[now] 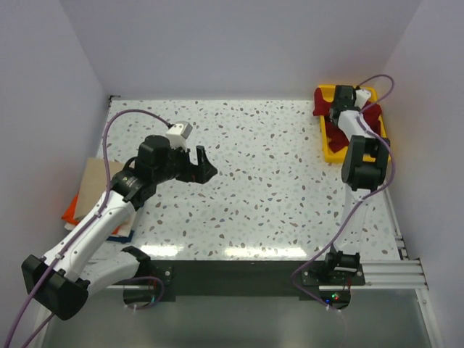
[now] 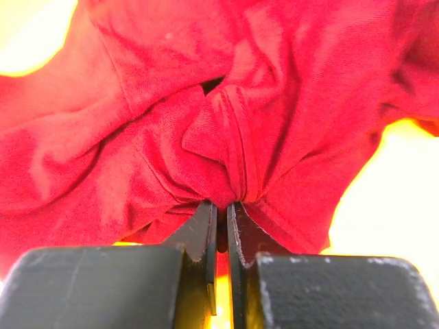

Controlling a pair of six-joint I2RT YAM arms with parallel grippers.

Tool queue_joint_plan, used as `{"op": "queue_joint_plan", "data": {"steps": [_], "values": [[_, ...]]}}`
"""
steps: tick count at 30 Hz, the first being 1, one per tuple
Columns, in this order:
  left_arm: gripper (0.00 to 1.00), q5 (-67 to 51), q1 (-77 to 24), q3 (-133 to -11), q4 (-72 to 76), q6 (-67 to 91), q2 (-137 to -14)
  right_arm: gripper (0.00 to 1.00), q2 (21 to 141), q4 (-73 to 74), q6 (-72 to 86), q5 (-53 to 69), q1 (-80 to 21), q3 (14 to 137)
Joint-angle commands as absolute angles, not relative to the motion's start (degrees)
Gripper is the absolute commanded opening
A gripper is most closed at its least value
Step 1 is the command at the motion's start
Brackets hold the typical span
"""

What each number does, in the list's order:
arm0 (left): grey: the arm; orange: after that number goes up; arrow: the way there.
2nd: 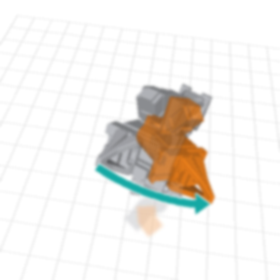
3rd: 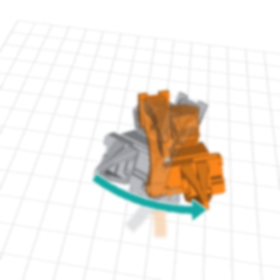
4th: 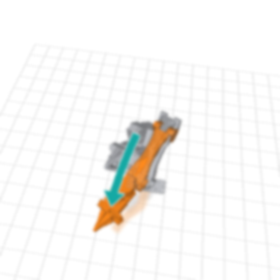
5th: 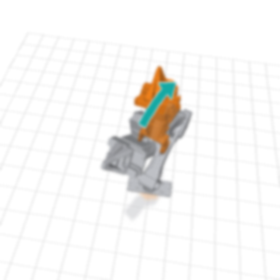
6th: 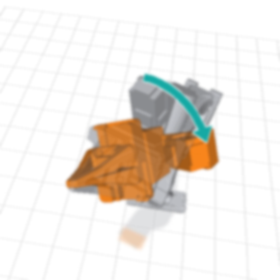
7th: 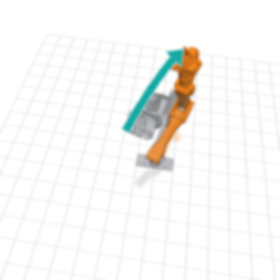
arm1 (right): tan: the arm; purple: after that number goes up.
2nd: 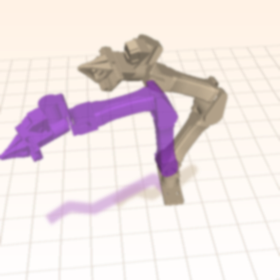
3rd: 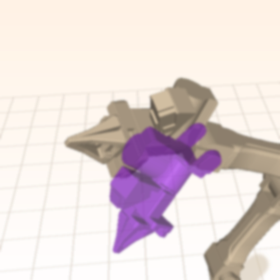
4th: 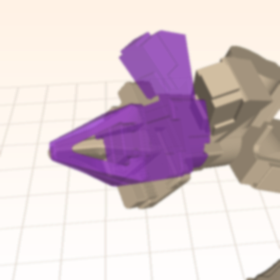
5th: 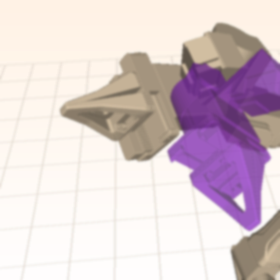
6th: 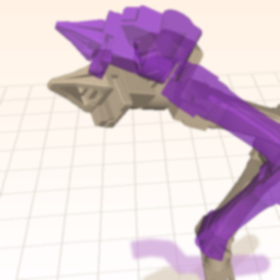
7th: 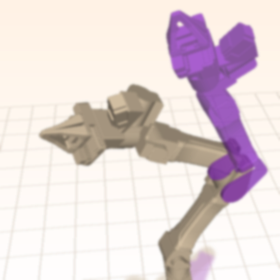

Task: Fold and stack the t-shirts
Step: Grab the tshirt from the pile

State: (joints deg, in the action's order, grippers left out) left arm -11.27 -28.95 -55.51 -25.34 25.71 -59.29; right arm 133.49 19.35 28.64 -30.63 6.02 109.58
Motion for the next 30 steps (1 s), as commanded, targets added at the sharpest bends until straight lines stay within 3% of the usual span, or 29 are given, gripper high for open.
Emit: {"op": "queue_joint_plan", "data": {"steps": [1, 6, 14, 30], "values": [[1.00, -12.7, -29.1, -56.4, -23.0, 24.7, -59.8, 0.00, 120.4, 14.4, 28.6, -34.9, 6.0, 105.6], [1.00, -13.6, -29.1, -56.7, -22.1, 25.3, -60.0, 0.00, 111.1, 11.3, 29.2, -34.9, 5.0, 97.7], [1.00, -13.4, -29.1, -57.0, -21.6, 25.9, -59.9, 0.00, 98.5, 9.8, 23.4, -39.9, 0.4, 96.6], [1.00, -10.8, -29.0, -57.4, -19.5, 29.4, -58.8, 0.00, 85.2, 13.1, 14.1, -35.1, -24.8, 113.4]]}}
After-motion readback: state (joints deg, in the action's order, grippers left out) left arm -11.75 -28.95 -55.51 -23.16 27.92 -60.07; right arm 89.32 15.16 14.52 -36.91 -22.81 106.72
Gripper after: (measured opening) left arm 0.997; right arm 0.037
